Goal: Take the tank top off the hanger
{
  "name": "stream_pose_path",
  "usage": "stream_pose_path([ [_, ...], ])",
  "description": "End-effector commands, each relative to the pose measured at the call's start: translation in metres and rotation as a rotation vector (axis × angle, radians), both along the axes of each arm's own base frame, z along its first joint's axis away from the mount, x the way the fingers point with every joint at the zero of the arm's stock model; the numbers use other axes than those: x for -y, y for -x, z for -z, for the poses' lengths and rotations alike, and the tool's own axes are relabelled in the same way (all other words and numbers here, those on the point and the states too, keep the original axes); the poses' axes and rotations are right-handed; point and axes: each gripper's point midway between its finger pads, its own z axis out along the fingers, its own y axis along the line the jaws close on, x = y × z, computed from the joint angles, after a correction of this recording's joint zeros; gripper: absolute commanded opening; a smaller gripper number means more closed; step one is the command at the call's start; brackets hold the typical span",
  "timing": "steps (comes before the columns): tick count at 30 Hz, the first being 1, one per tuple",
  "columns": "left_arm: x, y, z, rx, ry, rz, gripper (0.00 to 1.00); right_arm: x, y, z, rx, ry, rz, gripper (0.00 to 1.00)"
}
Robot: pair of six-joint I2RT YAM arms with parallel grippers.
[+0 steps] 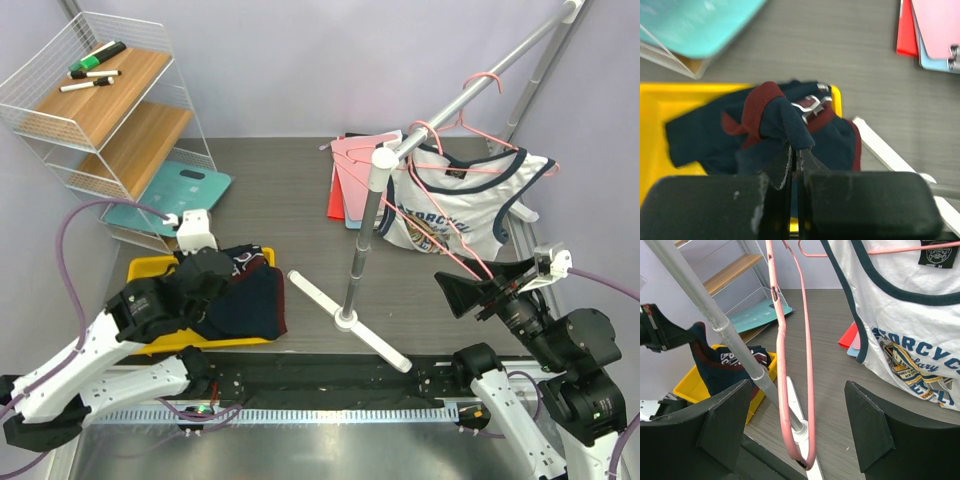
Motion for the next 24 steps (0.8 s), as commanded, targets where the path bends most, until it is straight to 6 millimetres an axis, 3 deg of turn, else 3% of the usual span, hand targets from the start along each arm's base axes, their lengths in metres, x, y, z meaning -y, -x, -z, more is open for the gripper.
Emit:
stream_pose_path([
  [1, 0.020, 0.006, 0.027, -0.055, 0.237, -0.026, 0.00, -0.002, 0.001, -0.007, 0.036, -0.014, -0.010, 0.80],
  [7, 0.029, 0.001, 0.063, -0.168, 0.256, -0.039, 0.00, -0.002, -0.001, 0.001, 0.014, -0.018, -0.008, 0.80],
  [12, 0.053, -0.019, 0.085, -0.272, 0.326, 0.003, 0.00, -0.003, -0.001, 0.004, 0.004, -0.029, -0.009, 0.80],
  [15, 0.053, -0.028, 0.111, -0.352, 0.426, -0.046, 0.00, -0.002, -0.001, 0.003, 0.008, -0.033, -0.007, 0.80],
  [17, 0.038, -0.027, 0.145, -0.430, 0.477, -0.143, 0.00, -0.003, 0.001, 0.001, 0.012, -0.039, -0.011, 0.80],
  [19, 0.032, -0.028, 0.164, -0.464, 0.545, -0.217, 0.00, -0.003, 0.002, 0.000, 0.013, -0.042, -0.016, 0.80],
  [20, 0.013, -0.024, 0.188, -0.501, 0.565, -0.315, 0.00, -0.003, 0.003, -0.001, 0.018, -0.045, -0.016, 0.80],
  [24, -0.006, 0.000, 0.231, -0.673, 0.714, -0.487, 0.00, -0.002, 0.006, -0.004, 0.026, -0.046, -0.017, 0.80],
])
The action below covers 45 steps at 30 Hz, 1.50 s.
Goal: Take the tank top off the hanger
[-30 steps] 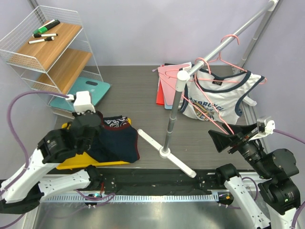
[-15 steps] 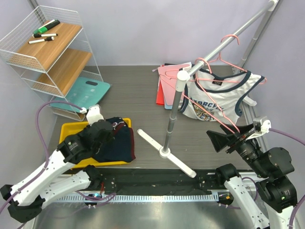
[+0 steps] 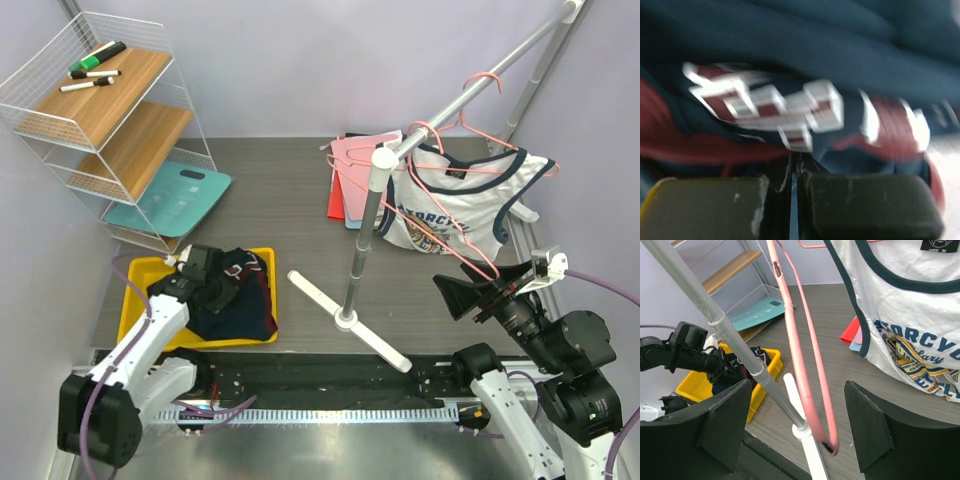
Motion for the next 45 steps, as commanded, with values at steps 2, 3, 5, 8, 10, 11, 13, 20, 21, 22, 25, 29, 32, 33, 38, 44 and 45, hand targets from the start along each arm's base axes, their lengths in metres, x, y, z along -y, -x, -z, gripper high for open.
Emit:
stream_pose_path([
  [2, -0.009, 0.021, 0.029, -0.156, 0.212, -0.189, 0.00, 0.000, 0.008, -0.017, 0.058, -0.031, -0.013, 0.80],
  [3, -0.017, 0.023, 0.030, -0.160, 0.213, -0.221, 0.00, 0.000, 0.008, -0.016, 0.056, -0.029, -0.015, 0.80],
  [5, -0.024, 0.025, 0.021, -0.127, 0.192, -0.241, 0.00, 0.000, 0.008, -0.013, 0.055, -0.028, -0.013, 0.80],
  [8, -0.034, 0.023, 0.004, -0.055, 0.162, -0.290, 0.00, 0.000, 0.007, -0.011, 0.049, -0.025, -0.013, 0.80],
  [10, -0.042, 0.014, -0.016, 0.049, 0.141, -0.312, 0.03, -0.001, 0.007, -0.010, 0.048, -0.025, -0.014, 0.80],
  [11, -0.044, 0.015, -0.021, 0.063, 0.134, -0.315, 0.13, -0.001, 0.006, -0.010, 0.046, -0.023, -0.013, 0.80],
  [13, -0.048, 0.013, -0.039, 0.118, 0.122, -0.319, 0.43, -0.001, 0.005, -0.011, 0.043, -0.022, -0.014, 0.80],
  [20, -0.063, 0.020, -0.100, 0.236, 0.030, -0.288, 0.76, 0.006, -0.002, -0.008, 0.005, -0.002, 0.036, 0.80],
  [21, -0.062, 0.019, -0.111, 0.266, 0.028, -0.267, 0.76, 0.008, -0.002, -0.010, 0.007, 0.002, 0.047, 0.80],
  [22, -0.060, 0.019, -0.119, 0.287, 0.030, -0.240, 0.76, 0.010, -0.002, -0.011, 0.005, 0.002, 0.060, 0.80],
  [25, -0.042, 0.007, -0.152, 0.406, 0.063, -0.087, 0.76, 0.022, -0.007, -0.010, -0.028, 0.003, 0.136, 0.79],
  [29, -0.016, -0.001, -0.166, 0.434, 0.143, 0.063, 0.78, 0.058, -0.023, 0.017, -0.190, 0.028, 0.372, 0.78],
  [32, 0.000, -0.012, -0.172, 0.448, 0.200, 0.135, 0.87, 0.075, -0.032, 0.034, -0.282, 0.047, 0.497, 0.78],
  [33, 0.010, -0.016, -0.180, 0.471, 0.216, 0.182, 0.88, 0.076, -0.034, 0.037, -0.296, 0.050, 0.506, 0.78],
  [38, 0.041, -0.025, -0.191, 0.480, 0.182, 0.301, 0.88, 0.080, -0.038, 0.049, -0.347, 0.030, 0.554, 0.78],
  [44, 0.097, -0.021, -0.191, 0.498, 0.187, 0.501, 0.88, 0.102, -0.044, 0.079, -0.434, 0.121, 0.691, 0.79],
  [45, 0.101, -0.022, -0.192, 0.506, 0.193, 0.509, 0.88, 0.102, -0.043, 0.079, -0.438, 0.121, 0.695, 0.79],
])
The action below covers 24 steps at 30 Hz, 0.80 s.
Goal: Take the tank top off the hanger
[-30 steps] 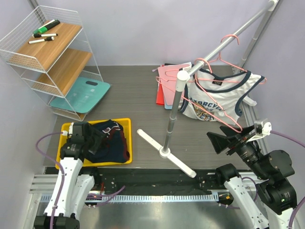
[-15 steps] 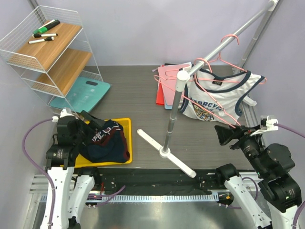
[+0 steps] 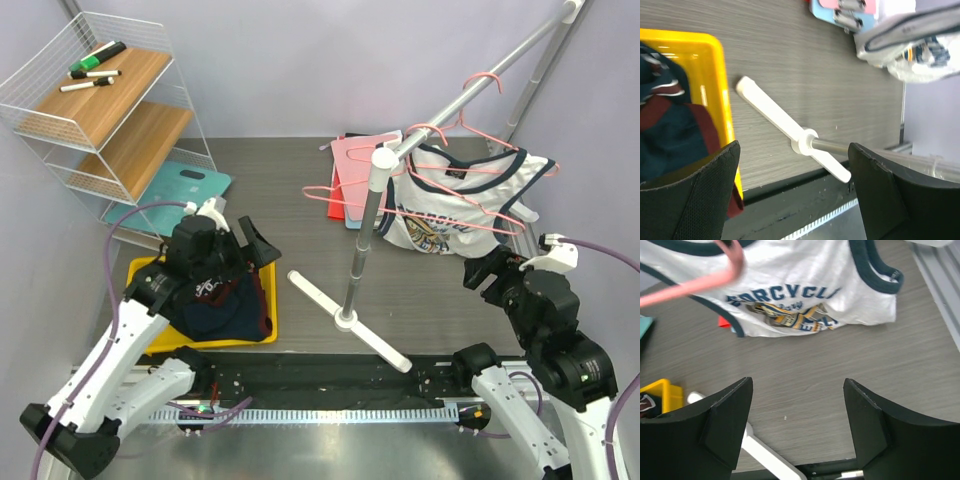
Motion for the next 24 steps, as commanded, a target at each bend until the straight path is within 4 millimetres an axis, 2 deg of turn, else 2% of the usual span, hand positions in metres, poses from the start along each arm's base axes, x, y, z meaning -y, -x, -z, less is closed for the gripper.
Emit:
stream_pose_path([
  [1, 0.021, -0.012, -0.025, 0.129, 0.015, 0.058, 0.88, 0.018, -0.004, 0.016, -0.066, 0.035, 0.118, 0.79],
  [4, 0.025, -0.008, -0.031, 0.162, 0.028, 0.098, 0.88, 0.022, 0.000, 0.014, -0.064, 0.012, 0.156, 0.79],
  [7, 0.025, -0.004, -0.039, 0.200, 0.023, 0.136, 0.88, 0.010, 0.002, 0.019, -0.071, -0.068, 0.121, 0.80],
  [13, 0.036, 0.013, -0.058, 0.238, 0.075, 0.244, 0.89, -0.007, -0.003, 0.046, -0.131, -0.194, 0.126, 0.81],
  [15, 0.036, 0.019, -0.068, 0.263, 0.093, 0.261, 0.89, -0.020, -0.004, 0.061, -0.161, -0.259, 0.094, 0.81],
  [16, 0.036, 0.022, -0.073, 0.272, 0.102, 0.273, 0.89, -0.027, -0.008, 0.060, -0.131, -0.329, 0.092, 0.80],
  [17, 0.035, 0.027, -0.078, 0.290, 0.108, 0.281, 0.90, -0.031, -0.010, 0.075, -0.156, -0.347, 0.094, 0.80],
  [18, 0.034, 0.029, -0.085, 0.306, 0.115, 0.285, 0.90, -0.036, -0.014, 0.076, -0.143, -0.378, 0.085, 0.80],
  [19, 0.034, 0.032, -0.088, 0.314, 0.122, 0.295, 0.91, -0.037, -0.016, 0.088, -0.163, -0.394, 0.098, 0.80],
  [24, 0.036, 0.049, -0.105, 0.348, 0.172, 0.348, 0.92, -0.036, -0.034, 0.100, -0.145, -0.415, 0.152, 0.80],
])
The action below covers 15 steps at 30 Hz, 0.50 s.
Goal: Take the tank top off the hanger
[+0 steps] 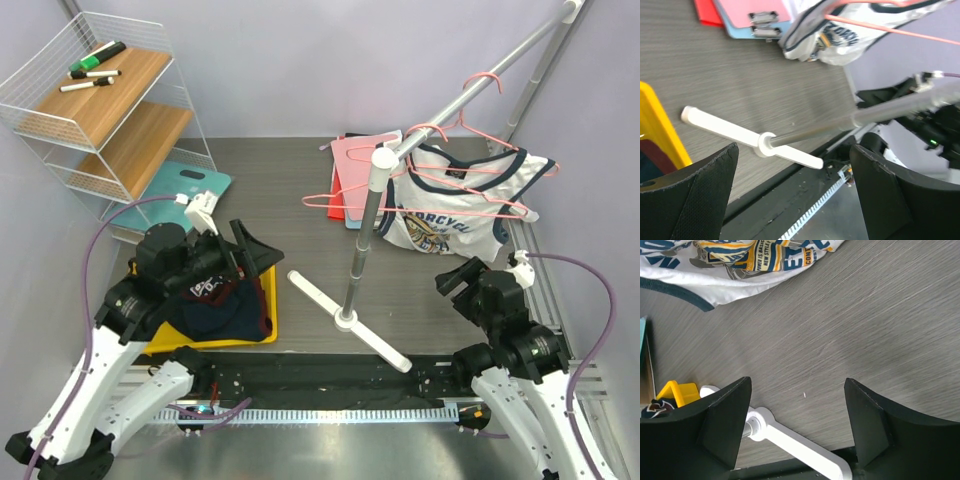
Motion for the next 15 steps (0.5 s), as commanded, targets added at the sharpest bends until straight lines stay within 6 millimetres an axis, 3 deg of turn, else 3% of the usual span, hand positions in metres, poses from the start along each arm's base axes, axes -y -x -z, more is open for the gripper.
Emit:
stream_pose_path([
  [1, 0.009, 0.021, -0.033, 0.079, 0.073, 0.113, 0.92, -0.002, -0.030, -0.013, 0.107, -0.081, 0.091, 0.80],
  [3, 0.008, 0.027, -0.036, 0.088, 0.083, 0.123, 0.92, 0.000, -0.039, -0.009, 0.117, -0.061, 0.111, 0.80],
  [7, 0.002, 0.038, -0.041, 0.107, 0.077, 0.133, 0.92, 0.024, -0.051, 0.011, 0.106, 0.018, 0.248, 0.77],
  [10, -0.002, 0.046, -0.044, 0.115, 0.063, 0.143, 0.92, 0.027, -0.067, 0.007, 0.159, 0.013, 0.276, 0.75],
  [15, -0.004, 0.057, -0.043, 0.108, 0.053, 0.177, 0.93, 0.057, -0.088, 0.000, 0.133, 0.052, 0.345, 0.75],
])
